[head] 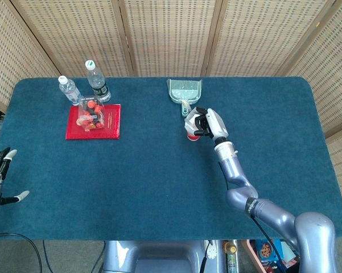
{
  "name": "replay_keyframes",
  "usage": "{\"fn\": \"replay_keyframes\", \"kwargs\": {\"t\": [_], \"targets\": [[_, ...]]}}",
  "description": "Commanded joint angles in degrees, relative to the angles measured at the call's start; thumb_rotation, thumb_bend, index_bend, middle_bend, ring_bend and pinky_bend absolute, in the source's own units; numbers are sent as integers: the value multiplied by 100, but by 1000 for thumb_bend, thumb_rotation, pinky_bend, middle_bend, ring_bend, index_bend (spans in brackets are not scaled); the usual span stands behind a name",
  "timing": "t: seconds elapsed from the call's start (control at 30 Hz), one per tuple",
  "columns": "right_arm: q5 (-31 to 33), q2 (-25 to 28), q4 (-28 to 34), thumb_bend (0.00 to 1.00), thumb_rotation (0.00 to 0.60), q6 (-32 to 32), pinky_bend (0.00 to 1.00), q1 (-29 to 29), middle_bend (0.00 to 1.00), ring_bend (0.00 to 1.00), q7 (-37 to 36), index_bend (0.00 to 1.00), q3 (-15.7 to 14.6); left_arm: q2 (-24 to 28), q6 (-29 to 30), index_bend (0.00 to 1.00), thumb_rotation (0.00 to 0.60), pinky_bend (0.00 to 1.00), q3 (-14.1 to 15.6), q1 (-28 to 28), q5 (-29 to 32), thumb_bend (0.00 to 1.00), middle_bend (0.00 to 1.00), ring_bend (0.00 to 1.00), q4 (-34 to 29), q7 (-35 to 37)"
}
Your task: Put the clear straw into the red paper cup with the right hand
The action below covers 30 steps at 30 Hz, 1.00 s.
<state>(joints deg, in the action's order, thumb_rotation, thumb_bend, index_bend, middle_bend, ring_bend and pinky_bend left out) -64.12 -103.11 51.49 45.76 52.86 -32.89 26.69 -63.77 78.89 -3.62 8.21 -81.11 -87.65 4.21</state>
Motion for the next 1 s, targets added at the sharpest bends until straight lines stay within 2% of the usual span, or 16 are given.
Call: {"fn": "replay_keyframes", "kwargs": {"t": [0.03,0.3,0.5,0.57,0.63,0.67,0.73,0.8,0.87,0.9,1.0], "targets": [[2,11,12,163,600,30,1000,-14,879,888,21,573,3,7,16,0,600,0,5,-7,-17,0,0,0,-7,12],[26,117,209,161,600,166,1000,-85,874,888,159,567,25,20,43,0,600,0,27,-15,-74,0,0,0,-21,50],[-49,340,594,159,600,464,1000,-191,862,886,316,566,72,37,57,0,600,0,33,-22,-92,0,0,0,-21,91],[-151,494,818,157,600,629,1000,-261,841,867,397,564,60,40,68,0,600,0,35,-27,-98,0,0,0,-24,87],[-608,991,1392,151,600,1131,951,-561,790,818,493,545,-92,60,146,0,600,0,55,-49,-179,0,0,0,-71,75],[-793,1308,1776,143,600,1237,862,-760,734,761,429,513,-219,71,178,0,600,0,65,-61,-210,0,0,0,-85,81],[-1025,1786,2233,111,600,1295,612,-1014,565,571,397,416,-419,82,220,0,600,0,74,-75,-251,0,0,0,-102,96],[-1277,2389,2673,45,600,1237,242,-1280,263,212,461,259,-716,91,281,0,600,0,91,-92,-318,0,0,0,-125,87],[-1448,2825,2931,7,600,1160,41,-1433,64,26,606,131,-941,88,325,0,600,0,108,-107,-366,0,0,0,-135,66],[-1549,3026,3014,0,600,1162,1,-1518,11,0,745,65,-1067,85,348,0,600,0,118,-118,-383,0,0,0,-144,43],[-1881,3568,3193,0,600,1391,0,-1874,0,0,1473,0,-1507,89,382,0,600,0,163,-161,-399,0,0,0,-241,-89]]}}
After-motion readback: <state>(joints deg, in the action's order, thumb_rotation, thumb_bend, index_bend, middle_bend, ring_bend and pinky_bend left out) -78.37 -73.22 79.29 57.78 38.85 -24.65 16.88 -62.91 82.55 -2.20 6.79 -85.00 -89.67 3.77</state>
